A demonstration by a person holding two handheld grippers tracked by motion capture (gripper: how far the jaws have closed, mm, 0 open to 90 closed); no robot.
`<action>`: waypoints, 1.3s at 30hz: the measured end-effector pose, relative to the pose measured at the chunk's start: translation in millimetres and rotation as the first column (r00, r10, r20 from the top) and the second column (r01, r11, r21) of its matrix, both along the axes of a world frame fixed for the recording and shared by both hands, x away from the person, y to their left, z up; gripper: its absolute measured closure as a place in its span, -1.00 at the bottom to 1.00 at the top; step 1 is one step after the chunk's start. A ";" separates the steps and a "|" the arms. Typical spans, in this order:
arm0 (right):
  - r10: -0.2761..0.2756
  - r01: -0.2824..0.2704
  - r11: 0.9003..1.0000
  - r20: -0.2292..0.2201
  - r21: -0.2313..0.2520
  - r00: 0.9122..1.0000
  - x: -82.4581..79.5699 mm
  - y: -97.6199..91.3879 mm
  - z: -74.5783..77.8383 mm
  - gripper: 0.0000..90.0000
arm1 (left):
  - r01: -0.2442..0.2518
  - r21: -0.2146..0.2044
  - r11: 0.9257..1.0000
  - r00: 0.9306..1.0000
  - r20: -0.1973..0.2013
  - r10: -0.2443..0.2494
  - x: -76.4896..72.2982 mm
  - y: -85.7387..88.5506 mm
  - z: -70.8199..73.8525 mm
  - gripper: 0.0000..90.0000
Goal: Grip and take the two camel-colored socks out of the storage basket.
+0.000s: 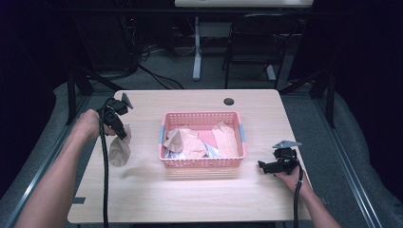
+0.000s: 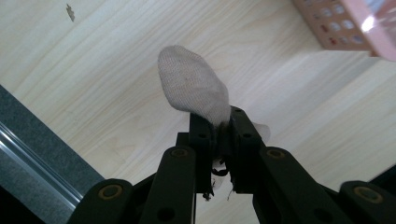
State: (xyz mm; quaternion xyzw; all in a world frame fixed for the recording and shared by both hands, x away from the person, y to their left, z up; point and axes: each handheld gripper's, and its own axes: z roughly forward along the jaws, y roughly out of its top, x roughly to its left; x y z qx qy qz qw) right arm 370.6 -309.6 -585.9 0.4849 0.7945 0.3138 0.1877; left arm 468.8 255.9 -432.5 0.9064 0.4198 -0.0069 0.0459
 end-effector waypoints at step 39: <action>-0.003 0.003 1.000 0.001 -0.001 1.000 -0.2 0.2 -0.1 -1.00 | -0.133 -0.086 0.987 0.984 0.109 0.142 -6.0 26.3 28.5 -0.69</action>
